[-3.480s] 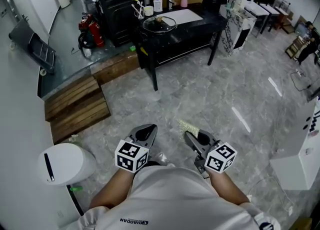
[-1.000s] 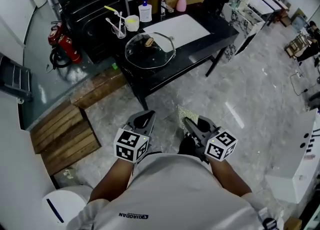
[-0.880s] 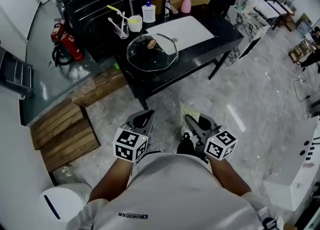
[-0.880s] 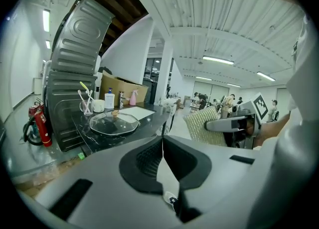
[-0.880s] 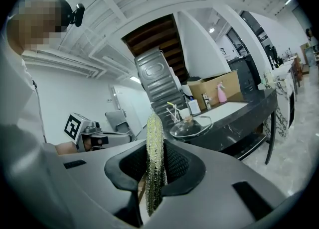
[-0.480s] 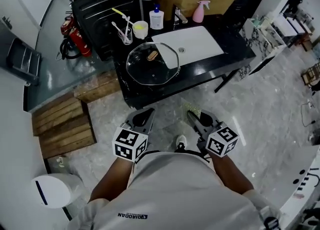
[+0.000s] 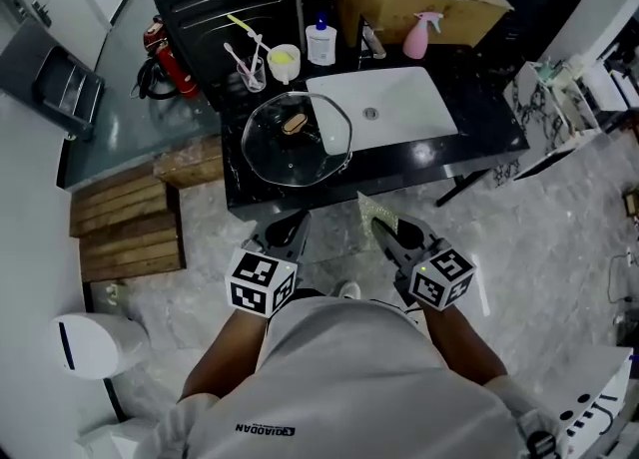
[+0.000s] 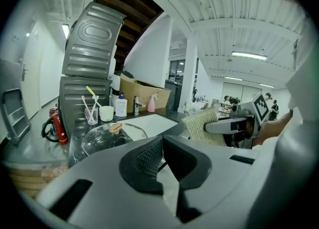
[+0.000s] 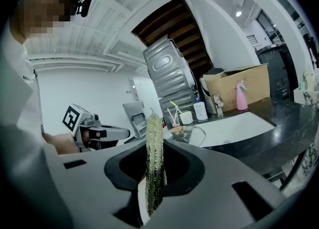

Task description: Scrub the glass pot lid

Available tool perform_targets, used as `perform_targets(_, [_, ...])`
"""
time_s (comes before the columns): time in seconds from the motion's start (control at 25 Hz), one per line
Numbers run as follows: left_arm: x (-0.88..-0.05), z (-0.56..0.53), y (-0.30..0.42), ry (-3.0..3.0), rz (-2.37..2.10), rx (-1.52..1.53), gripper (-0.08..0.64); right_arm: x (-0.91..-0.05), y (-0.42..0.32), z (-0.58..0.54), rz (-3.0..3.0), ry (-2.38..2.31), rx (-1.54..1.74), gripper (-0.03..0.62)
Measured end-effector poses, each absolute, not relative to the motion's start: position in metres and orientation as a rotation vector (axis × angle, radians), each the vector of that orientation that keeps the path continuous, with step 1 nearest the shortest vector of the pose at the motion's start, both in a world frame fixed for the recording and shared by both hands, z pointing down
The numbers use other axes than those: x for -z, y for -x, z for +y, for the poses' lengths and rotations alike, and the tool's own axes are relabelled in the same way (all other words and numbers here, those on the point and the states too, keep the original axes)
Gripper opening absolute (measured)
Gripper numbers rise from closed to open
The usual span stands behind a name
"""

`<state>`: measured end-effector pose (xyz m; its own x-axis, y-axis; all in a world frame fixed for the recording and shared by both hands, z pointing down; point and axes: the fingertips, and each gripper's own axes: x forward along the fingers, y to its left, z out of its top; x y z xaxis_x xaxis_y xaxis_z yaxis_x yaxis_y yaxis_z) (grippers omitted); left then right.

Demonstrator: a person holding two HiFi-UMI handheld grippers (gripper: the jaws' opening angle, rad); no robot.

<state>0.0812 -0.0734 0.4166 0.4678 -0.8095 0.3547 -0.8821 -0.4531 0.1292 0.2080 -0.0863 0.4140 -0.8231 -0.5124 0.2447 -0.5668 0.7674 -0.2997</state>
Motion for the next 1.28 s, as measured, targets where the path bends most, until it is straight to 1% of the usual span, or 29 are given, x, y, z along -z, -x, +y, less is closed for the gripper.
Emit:
perform_targets(0.24, [-0.427,-0.086,-0.086,-2.359,-1.510,-0.384,0.017,-0.428,-0.214,-0.109,-2.815,-0.775,-0.543,0.082])
perform_targets(0.56, [-0.431,-0.102,-0.066,-2.306,-1.561,-0.395,0.017,-0.433,-0.193,-0.133,-2.816,-0.706,-0.530,0.083])
perform_targets(0.84, [-0.432,-0.140,-0.032,-2.313,-1.562,-0.389,0.017,-0.436,-0.165,-0.169,-2.782,-0.704,-0.458,0.083])
perform_targets(1.28, [-0.440,-0.198,0.055,-2.291,-1.565,-0.398,0.016,-0.432,-0.092,-0.250,-2.662,-0.750,-0.275,0.082])
